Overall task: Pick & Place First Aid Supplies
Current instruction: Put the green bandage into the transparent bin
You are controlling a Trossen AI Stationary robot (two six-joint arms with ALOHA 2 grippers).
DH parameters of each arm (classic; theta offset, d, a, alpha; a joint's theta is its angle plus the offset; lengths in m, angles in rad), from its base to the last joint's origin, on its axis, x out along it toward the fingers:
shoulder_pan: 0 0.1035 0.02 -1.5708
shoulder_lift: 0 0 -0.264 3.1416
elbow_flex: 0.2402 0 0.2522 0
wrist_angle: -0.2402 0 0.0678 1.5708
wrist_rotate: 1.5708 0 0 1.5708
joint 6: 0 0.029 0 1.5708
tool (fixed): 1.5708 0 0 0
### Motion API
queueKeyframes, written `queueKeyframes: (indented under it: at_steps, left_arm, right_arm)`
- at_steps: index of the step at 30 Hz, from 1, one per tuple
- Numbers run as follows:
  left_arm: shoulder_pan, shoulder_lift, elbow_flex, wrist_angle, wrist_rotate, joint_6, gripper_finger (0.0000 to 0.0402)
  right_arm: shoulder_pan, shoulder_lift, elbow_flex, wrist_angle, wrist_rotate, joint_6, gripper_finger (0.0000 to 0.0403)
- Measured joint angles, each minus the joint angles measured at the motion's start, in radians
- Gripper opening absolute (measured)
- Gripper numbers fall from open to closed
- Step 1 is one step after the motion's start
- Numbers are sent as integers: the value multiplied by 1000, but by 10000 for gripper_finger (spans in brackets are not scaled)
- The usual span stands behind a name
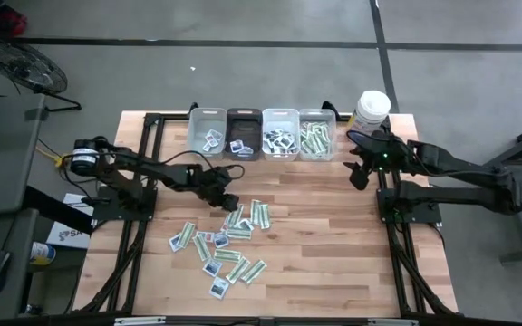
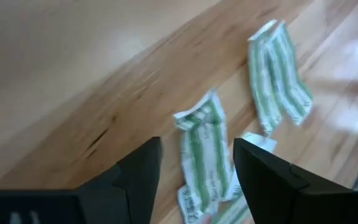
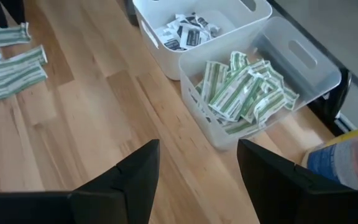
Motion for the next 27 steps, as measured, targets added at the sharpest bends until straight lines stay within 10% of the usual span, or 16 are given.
queueKeyframes:
  at_steps: [20, 27]
  left_arm:
    - [-43, 89, 1, 108, -93, -35, 200]
    - [-44, 90, 0, 97, -141, -31, 140]
  right_arm:
    - [0, -2, 0, 3, -90, -56, 209]
    - [0, -2, 0, 3, -91, -56, 209]
